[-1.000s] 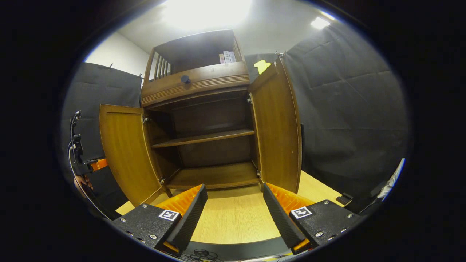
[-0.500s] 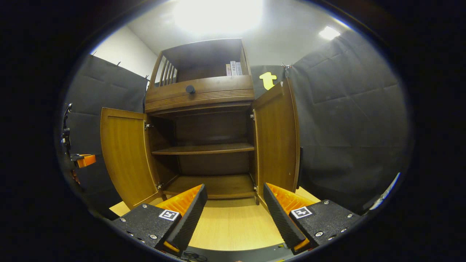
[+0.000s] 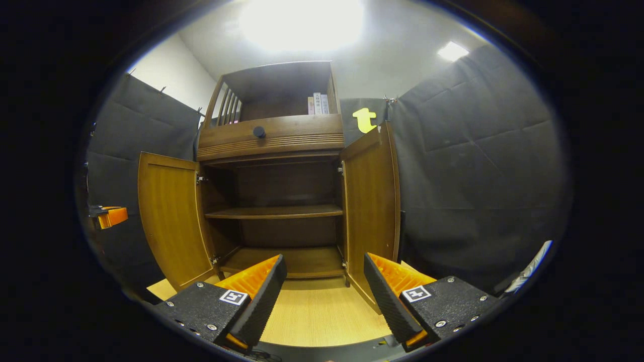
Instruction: Open the right door of the double-door shoe cabinet with the right hand, and open the left door with the left hand.
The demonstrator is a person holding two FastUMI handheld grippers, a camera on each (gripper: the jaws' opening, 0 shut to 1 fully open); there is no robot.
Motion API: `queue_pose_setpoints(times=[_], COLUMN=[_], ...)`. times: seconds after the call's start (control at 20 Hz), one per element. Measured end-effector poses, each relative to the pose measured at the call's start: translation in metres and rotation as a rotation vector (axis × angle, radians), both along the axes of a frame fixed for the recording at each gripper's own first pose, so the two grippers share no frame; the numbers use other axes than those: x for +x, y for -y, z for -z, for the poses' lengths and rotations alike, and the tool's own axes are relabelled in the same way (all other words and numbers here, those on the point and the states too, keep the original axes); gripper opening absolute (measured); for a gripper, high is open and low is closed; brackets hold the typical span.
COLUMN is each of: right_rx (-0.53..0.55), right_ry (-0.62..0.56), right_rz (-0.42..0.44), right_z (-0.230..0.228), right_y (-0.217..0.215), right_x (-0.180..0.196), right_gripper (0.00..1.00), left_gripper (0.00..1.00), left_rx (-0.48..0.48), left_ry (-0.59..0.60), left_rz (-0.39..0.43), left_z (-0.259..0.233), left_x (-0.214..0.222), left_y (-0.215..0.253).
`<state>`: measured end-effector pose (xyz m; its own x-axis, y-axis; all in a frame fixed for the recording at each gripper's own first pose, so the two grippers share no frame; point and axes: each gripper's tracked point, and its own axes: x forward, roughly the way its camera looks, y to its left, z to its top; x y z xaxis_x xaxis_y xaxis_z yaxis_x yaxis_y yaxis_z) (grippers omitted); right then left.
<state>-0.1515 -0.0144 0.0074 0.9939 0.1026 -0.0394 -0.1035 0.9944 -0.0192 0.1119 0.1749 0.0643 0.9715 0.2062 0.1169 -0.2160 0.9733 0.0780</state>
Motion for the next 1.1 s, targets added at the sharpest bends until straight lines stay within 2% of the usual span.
queue_pose_setpoints(times=[0.15,0.25,0.3,0.35,0.45,0.5,0.6,0.65,0.75,0.8,0.85,0.9,0.95,1.0,1.1], right_rx=[-0.003,-0.009,-0.01,-0.01,-0.01,-0.009,-0.007,-0.005,-0.002,-0.002,-0.002,-0.003,-0.005,-0.008,-0.012], right_ry=[0.006,0.004,0.003,0.001,-0.003,-0.005,-0.005,-0.004,-0.003,-0.002,-0.003,-0.003,0.0,0.005,0.012], right_rz=[-0.002,-0.006,-0.005,-0.007,-0.01,-0.01,-0.009,-0.009,-0.006,-0.006,-0.005,-0.006,-0.005,-0.005,-0.007], right_z=[0.004,0.007,0.009,0.011,0.015,0.016,0.016,0.015,0.014,0.013,0.013,0.012,0.011,0.008,0.006], right_y=[-0.002,-0.004,-0.004,-0.006,-0.008,-0.008,-0.009,-0.009,-0.008,-0.008,-0.008,-0.008,-0.008,-0.008,-0.008], right_x=[-0.007,-0.01,-0.011,-0.012,-0.015,-0.016,-0.016,-0.017,-0.018,-0.019,-0.018,-0.018,-0.019,-0.019,-0.019], right_gripper=[0.91,0.92,0.92,0.95,0.95,0.95,0.92,0.91,0.91,0.95,0.91,0.92,0.95,0.91,0.91], left_gripper=[0.22,0.21,0.16,0.21,0.21,0.17,0.34,0.4,0.57,0.66,0.74,0.83,0.91,1.0,1.0], left_rx=[-0.025,-0.029,-0.022,-0.014,0.004,0.004,-0.004,-0.003,0.0,0.0,-0.002,-0.005,-0.009,-0.009,-0.005], left_ry=[-0.021,-0.025,-0.03,-0.034,-0.044,-0.045,-0.045,-0.043,-0.034,-0.029,-0.025,-0.022,-0.021,-0.021,-0.021], left_rz=[0.029,0.014,0.008,0.003,0.008,0.018,0.048,0.054,0.065,0.067,0.066,0.063,0.06,0.058,0.051], left_z=[0.008,0.011,0.012,0.014,0.015,0.016,0.016,0.015,0.014,0.014,0.012,0.011,0.012,0.011,0.012], left_x=[-0.002,-0.005,-0.007,-0.005,-0.006,-0.007,-0.007,-0.006,-0.004,-0.003,-0.005,-0.004,-0.004,-0.003,-0.004], left_y=[0.014,0.016,0.015,0.014,0.014,0.014,0.023,0.024,0.025,0.025,0.026,0.025,0.026,0.026,0.025])
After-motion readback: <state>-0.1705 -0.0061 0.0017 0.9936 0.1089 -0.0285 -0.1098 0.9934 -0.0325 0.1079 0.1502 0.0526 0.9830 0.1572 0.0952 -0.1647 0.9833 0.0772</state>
